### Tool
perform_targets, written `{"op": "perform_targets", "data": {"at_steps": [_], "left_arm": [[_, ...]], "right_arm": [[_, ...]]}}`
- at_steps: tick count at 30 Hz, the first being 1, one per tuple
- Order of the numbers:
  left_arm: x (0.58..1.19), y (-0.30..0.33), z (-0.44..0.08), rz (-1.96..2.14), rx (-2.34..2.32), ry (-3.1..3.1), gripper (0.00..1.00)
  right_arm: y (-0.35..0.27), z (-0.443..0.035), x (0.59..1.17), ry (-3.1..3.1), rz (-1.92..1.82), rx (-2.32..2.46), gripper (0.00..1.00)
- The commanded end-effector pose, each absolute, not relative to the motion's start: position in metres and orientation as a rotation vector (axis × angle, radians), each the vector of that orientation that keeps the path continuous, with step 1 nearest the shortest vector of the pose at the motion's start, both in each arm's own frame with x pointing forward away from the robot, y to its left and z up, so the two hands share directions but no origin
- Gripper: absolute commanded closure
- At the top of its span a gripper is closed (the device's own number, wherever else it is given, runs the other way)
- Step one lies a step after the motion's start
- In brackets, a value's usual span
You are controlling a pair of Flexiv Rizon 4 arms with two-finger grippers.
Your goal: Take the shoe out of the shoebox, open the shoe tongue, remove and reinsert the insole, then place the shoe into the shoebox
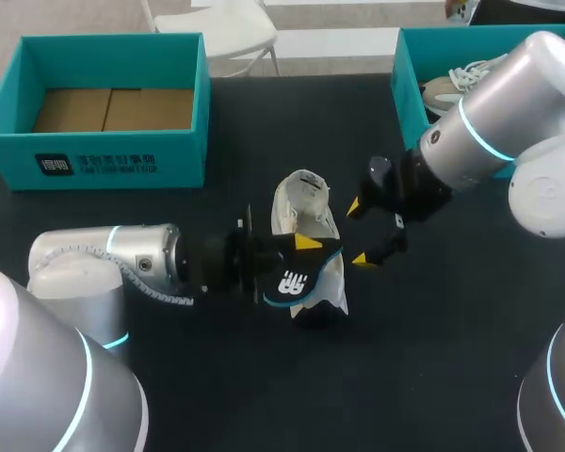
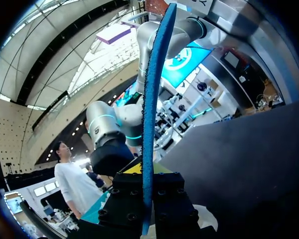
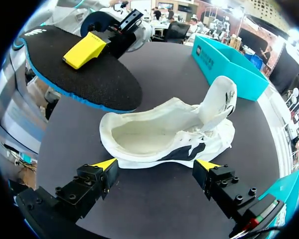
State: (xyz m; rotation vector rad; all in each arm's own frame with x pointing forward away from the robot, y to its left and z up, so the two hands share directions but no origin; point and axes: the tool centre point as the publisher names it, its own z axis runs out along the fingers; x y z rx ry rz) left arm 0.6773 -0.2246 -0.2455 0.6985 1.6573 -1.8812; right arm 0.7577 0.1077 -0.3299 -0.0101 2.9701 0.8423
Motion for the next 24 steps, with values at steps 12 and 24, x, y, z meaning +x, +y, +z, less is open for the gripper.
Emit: {"op": "perform_targets", "data": {"at_steps": [12,24], "left_arm": [[0.677,-0.227,-0.249,-1.865,0.697,1.668,1.0],[0.68,-0.236,-0.264,-1.838,0.694,1.693,1.0]], "right_arm": [[0.109,-0.331,0.757,2.969,0.841,-0.009,0.0],[0.109,-0.331,0.757,2.969,0.841,-0.009,0.0]]}}
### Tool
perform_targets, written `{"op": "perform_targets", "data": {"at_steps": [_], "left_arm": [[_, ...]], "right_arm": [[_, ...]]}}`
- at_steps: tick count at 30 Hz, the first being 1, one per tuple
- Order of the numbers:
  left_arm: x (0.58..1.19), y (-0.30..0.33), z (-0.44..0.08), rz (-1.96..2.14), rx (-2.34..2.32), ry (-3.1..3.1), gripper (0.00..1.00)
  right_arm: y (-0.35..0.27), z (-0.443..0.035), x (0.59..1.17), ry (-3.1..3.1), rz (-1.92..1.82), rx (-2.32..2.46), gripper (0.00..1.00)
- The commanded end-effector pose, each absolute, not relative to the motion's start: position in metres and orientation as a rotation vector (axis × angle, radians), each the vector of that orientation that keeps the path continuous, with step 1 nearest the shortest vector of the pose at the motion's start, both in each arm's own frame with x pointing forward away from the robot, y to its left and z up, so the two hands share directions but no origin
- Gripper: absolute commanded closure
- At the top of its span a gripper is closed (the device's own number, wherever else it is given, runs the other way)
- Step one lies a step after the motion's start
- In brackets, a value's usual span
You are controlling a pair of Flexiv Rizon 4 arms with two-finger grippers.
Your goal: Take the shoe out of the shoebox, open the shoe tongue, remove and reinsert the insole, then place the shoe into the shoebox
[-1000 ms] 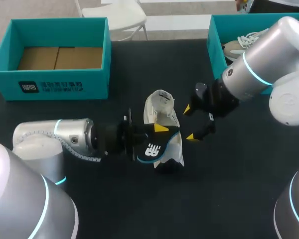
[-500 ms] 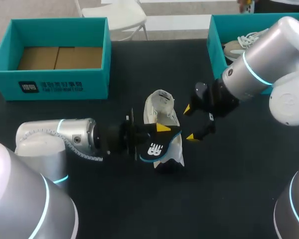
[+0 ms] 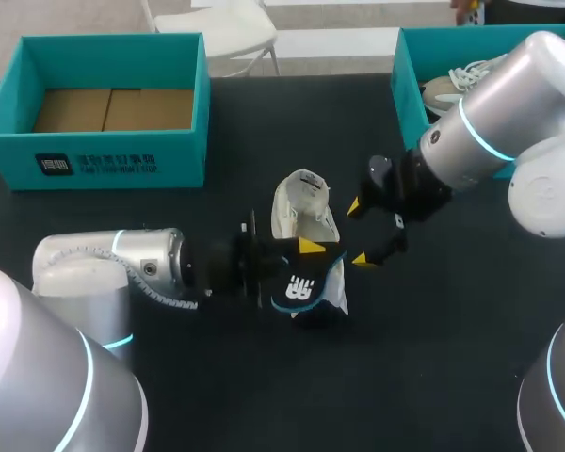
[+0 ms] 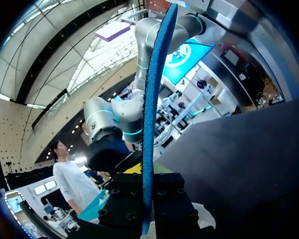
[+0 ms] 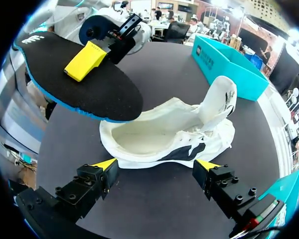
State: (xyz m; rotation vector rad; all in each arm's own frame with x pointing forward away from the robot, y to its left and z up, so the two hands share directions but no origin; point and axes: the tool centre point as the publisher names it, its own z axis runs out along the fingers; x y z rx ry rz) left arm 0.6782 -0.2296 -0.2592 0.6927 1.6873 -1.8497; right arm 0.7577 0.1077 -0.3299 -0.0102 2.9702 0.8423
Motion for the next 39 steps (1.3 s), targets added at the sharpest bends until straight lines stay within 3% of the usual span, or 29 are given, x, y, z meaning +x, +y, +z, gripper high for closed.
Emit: {"op": "perform_targets", "data": {"at_steps": [1,39], "left_arm": [[0.681,-0.236,-0.265,-1.837,0.687,1.696,1.0],[0.729,-0.237,-0.327,-1.804,0.663,1.778,1.0]], "right_arm": [[0.109,-0.331,0.757,2.969,0.841,-0.009,0.0],[0.109,-0.331,0.757,2.969,0.841,-0.009,0.0]]}}
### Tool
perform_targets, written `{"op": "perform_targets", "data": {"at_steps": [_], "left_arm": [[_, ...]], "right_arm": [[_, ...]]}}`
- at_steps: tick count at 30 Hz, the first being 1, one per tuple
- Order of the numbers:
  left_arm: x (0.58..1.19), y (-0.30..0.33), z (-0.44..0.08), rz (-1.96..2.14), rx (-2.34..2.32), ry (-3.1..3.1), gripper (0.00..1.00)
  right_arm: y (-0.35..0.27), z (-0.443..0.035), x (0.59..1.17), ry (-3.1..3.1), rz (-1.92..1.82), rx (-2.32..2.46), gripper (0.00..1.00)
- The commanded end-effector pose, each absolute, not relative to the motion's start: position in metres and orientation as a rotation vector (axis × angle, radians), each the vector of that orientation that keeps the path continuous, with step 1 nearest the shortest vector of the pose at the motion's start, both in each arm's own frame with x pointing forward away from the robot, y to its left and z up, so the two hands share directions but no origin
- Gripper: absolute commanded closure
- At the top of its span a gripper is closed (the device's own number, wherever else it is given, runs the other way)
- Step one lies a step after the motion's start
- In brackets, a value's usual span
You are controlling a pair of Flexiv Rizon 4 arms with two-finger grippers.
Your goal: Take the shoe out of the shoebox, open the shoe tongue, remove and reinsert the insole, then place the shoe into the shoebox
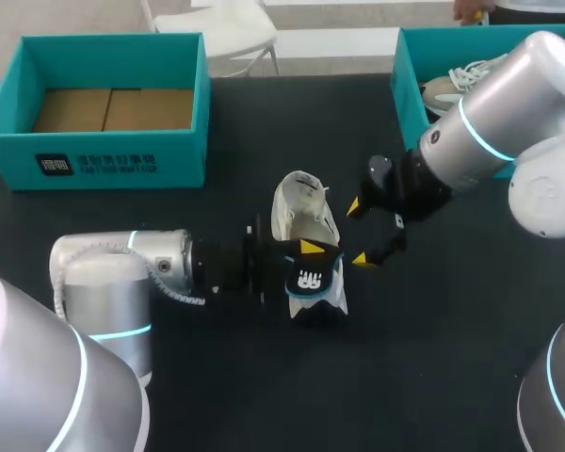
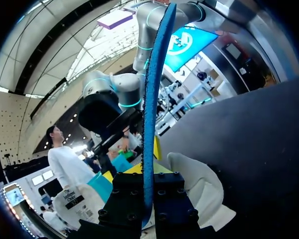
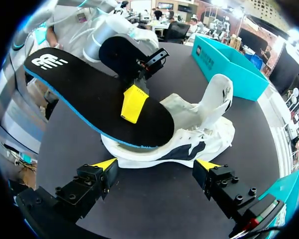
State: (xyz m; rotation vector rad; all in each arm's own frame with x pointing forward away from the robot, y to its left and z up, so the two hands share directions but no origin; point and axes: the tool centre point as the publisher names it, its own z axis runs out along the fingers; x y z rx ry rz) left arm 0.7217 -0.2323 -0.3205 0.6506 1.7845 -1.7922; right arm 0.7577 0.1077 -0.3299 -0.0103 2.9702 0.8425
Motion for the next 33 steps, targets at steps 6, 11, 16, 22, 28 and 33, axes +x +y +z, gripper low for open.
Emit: {"op": "perform_targets", "data": {"at_steps": [6,11,16,22,28,33], "left_arm": [[0.739,-0.239,-0.335,-1.79,0.655,1.776,1.0],[0.748,-0.24,-0.341,-1.769,0.649,1.77,1.0],[0.754,-0.239,-0.348,-1.747,0.634,1.78,1.0],[0.76,-0.24,-0.358,-1.731,0.615,1.799,1.0],[0.762,-0.237,-0.352,-1.725,0.591,1.801,1.0],[0.76,-0.234,-0.339,-1.73,0.589,1.784,0.58]], "right_arm": [[0.109,-0.331,0.757,2.969,0.841,-0.009,0.0],[0.109,-0.331,0.757,2.969,0.841,-0.009,0.0],[0.109,-0.331,0.757,2.969,0.841,-0.009,0.0],[0.109,-0.331,0.757,2.969,0.841,-0.009,0.0],[0.109,-0.331,0.757,2.969,0.841,-0.009,0.0],[0.109,-0.331,0.757,2.969,0.841,-0.009,0.0]]}}
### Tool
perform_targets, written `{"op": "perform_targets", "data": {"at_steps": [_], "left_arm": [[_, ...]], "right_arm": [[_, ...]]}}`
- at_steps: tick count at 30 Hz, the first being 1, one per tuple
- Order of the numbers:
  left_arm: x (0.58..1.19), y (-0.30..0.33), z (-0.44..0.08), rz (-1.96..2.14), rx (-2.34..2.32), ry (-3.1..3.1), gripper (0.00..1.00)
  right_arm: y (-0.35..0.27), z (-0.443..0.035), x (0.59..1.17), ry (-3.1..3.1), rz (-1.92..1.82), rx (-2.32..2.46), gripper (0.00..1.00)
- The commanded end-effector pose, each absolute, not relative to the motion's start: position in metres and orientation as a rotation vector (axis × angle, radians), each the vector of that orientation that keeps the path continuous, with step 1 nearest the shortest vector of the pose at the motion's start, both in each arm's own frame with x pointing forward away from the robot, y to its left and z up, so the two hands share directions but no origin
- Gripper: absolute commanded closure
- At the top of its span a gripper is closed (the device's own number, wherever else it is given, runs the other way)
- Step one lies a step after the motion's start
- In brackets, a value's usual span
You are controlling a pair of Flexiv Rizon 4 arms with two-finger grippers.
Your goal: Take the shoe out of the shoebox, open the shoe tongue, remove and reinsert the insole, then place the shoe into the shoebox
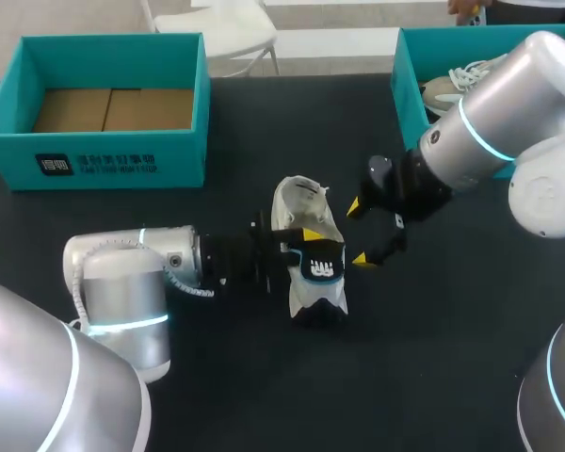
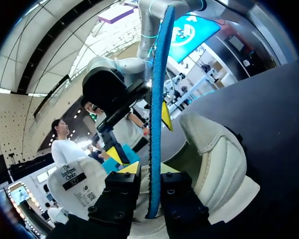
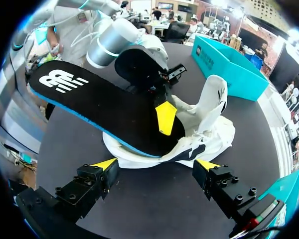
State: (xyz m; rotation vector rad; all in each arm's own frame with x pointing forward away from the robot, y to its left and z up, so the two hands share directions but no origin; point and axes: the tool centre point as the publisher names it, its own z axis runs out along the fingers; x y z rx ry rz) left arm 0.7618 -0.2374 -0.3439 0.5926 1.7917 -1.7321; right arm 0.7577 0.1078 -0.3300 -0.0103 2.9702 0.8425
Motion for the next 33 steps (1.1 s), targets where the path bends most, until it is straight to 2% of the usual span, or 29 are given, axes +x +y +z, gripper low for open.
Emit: {"op": "perform_targets", "data": {"at_steps": [1,11,14,19,33], "left_arm": [[0.759,-0.233,-0.336,-1.732,0.591,1.779,0.6],[0.754,-0.232,-0.326,-1.744,0.592,1.775,0.73],[0.751,-0.231,-0.323,-1.744,0.588,1.785,0.73],[0.746,-0.227,-0.319,-1.701,0.608,1.881,0.62],[0.734,-0.211,-0.305,-1.651,0.599,1.929,0.65]], "right_arm": [[0.109,-0.331,0.757,2.969,0.841,-0.009,0.0],[0.109,-0.331,0.757,2.969,0.841,-0.009,0.0],[0.109,-0.331,0.757,2.969,0.841,-0.009,0.0],[0.109,-0.331,0.757,2.969,0.841,-0.009,0.0],[0.109,-0.331,0.757,2.969,0.841,-0.009,0.0]]}}
